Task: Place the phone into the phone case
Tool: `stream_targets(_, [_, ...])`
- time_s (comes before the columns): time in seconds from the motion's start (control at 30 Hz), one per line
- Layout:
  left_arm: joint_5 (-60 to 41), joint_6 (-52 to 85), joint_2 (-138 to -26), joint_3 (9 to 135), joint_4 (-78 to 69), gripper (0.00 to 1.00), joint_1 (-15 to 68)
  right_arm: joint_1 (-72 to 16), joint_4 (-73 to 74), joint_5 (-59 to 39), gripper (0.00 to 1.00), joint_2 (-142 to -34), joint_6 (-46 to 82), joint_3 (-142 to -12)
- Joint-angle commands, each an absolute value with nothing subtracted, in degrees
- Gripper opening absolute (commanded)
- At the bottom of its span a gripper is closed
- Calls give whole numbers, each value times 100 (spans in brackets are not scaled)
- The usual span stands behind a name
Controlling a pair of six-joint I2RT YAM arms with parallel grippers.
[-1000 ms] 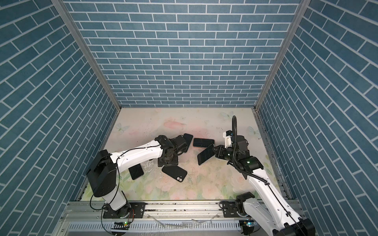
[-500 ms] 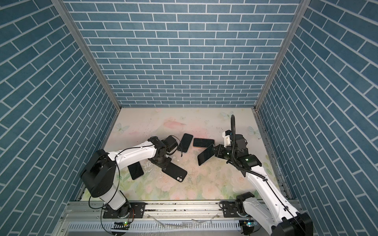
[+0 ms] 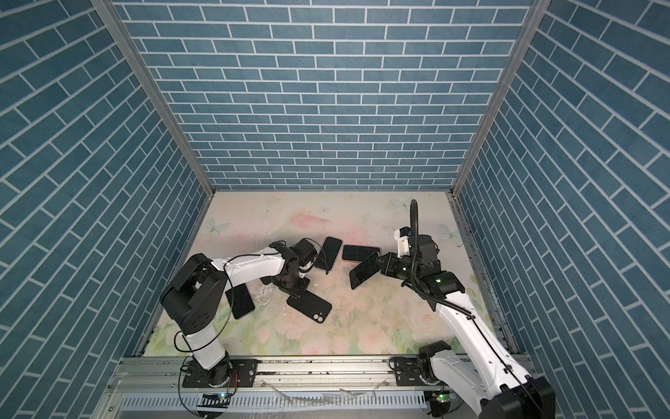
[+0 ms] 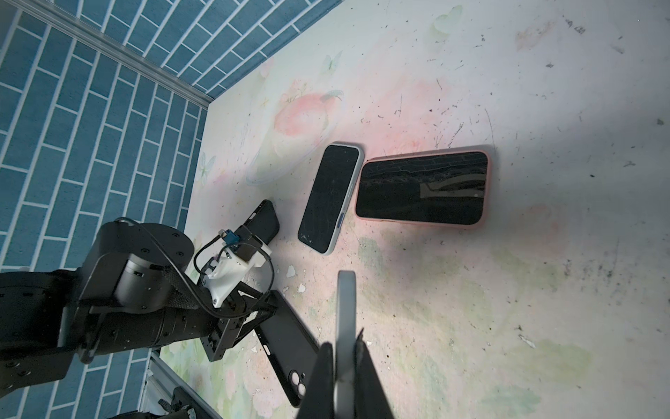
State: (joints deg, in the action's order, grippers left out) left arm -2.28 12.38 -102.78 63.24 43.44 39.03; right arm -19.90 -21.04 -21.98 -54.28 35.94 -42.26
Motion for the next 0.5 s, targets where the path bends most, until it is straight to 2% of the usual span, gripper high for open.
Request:
stream_targets(0.0, [-88,1378,-10499,6205,4092,24,3722,-1960,-1898,-2259,0,-5454,3487,-4434])
stream_targets(0.37, [-113,2024,-10569,6387,4126,0,3612,-1925,-1967,-2224,0,-5466,3401,-4406])
stream_targets(0.47, [-31,2191,-10478,6424,4191,0,3612,-1916,-1937,-2232,0,-5483,3401,-4388])
